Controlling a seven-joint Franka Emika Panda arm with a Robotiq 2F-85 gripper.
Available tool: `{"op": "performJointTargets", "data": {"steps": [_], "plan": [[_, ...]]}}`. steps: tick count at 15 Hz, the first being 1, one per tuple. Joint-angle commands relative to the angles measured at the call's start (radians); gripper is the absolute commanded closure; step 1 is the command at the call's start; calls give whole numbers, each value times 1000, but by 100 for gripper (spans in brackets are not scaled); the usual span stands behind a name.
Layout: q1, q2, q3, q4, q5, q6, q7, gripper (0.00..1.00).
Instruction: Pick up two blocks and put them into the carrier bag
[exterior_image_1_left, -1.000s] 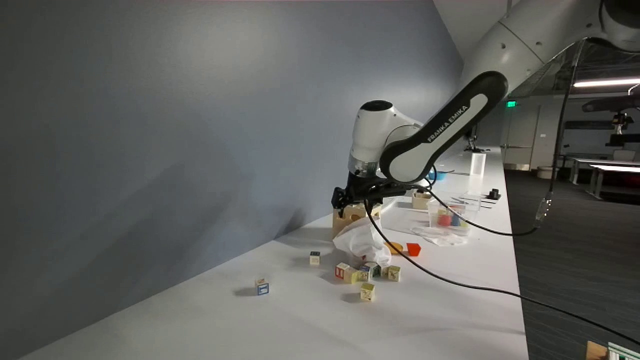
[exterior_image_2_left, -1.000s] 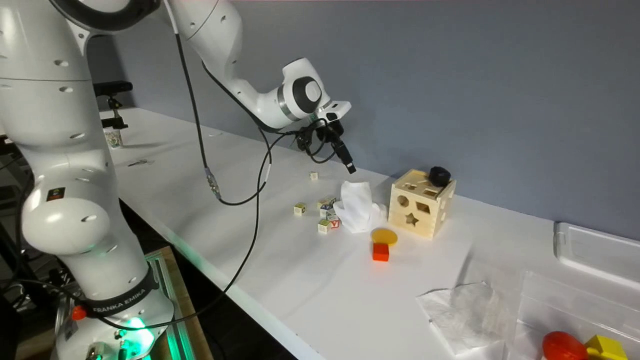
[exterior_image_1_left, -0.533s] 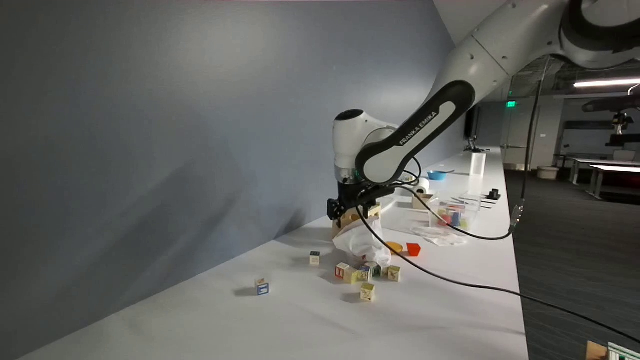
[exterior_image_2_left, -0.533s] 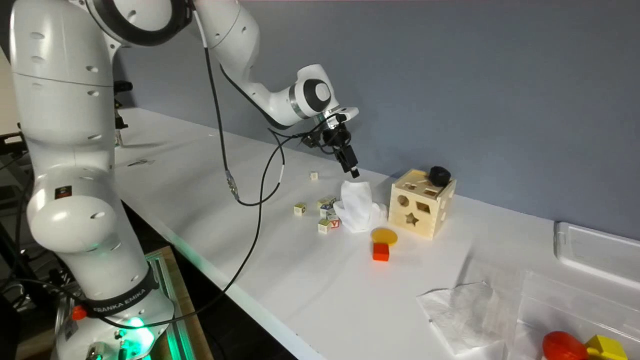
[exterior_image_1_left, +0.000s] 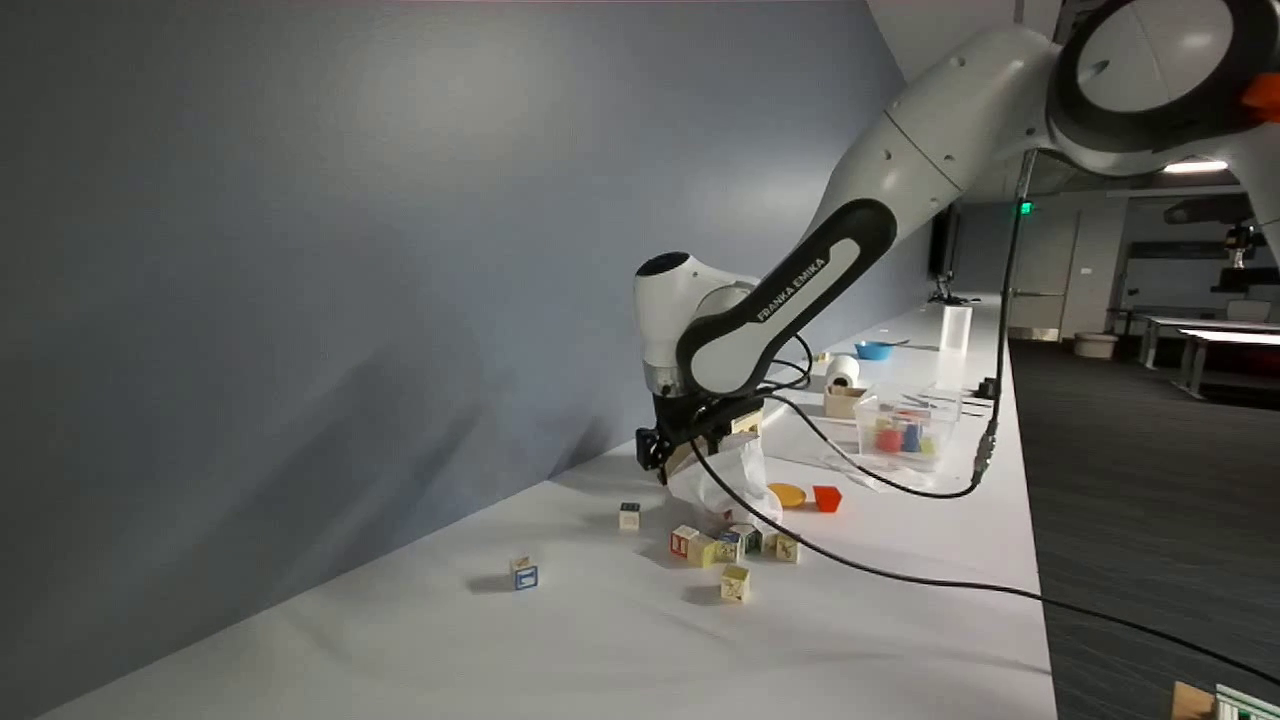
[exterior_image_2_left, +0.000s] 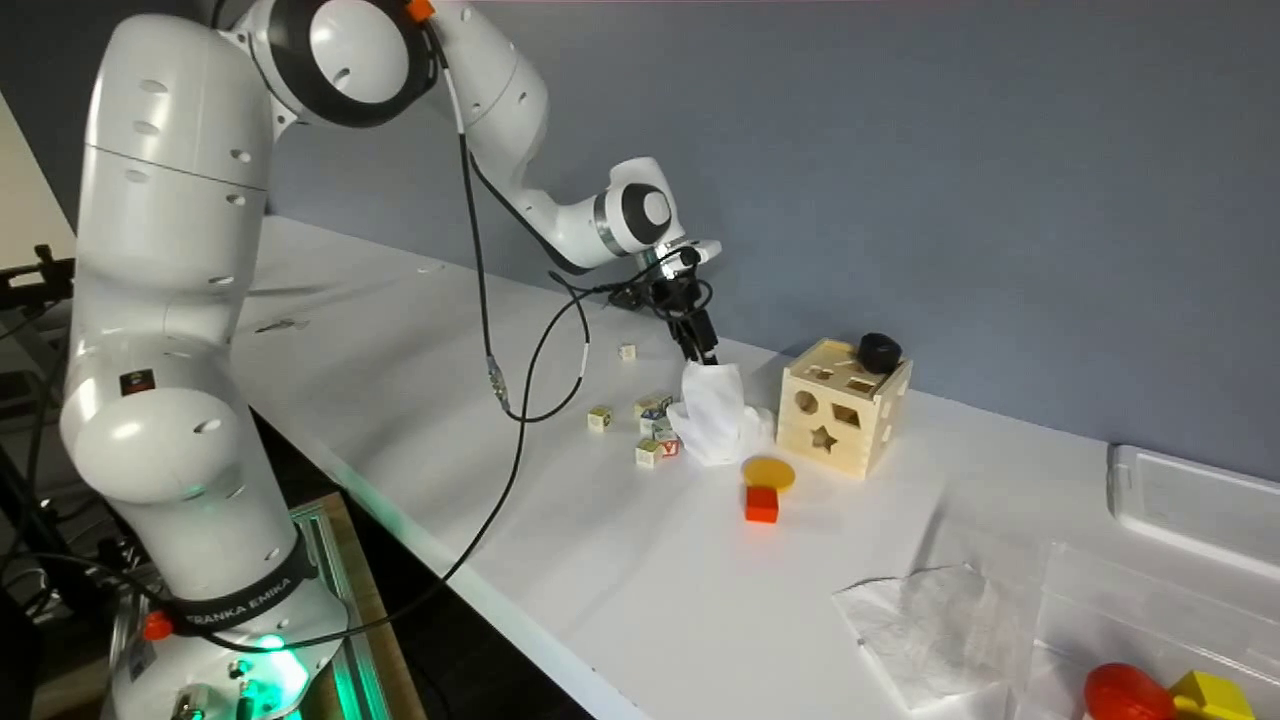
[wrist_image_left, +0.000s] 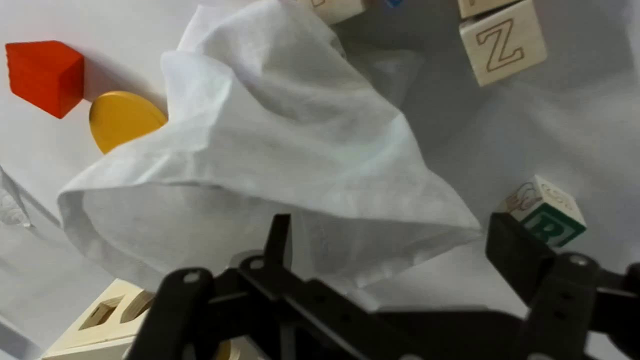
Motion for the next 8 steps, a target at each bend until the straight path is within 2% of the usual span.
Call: {"op": "performJointTargets", "data": {"steps": [1, 2, 4, 8], "plan": [[44, 48, -24, 61, 65, -69, -53, 4], [52, 53, -28, 66, 68, -87, -56, 28], [66, 58, -36, 75, 71, -115, -54, 33], [76, 47, -43, 85, 70, -154, -49, 63]]}}
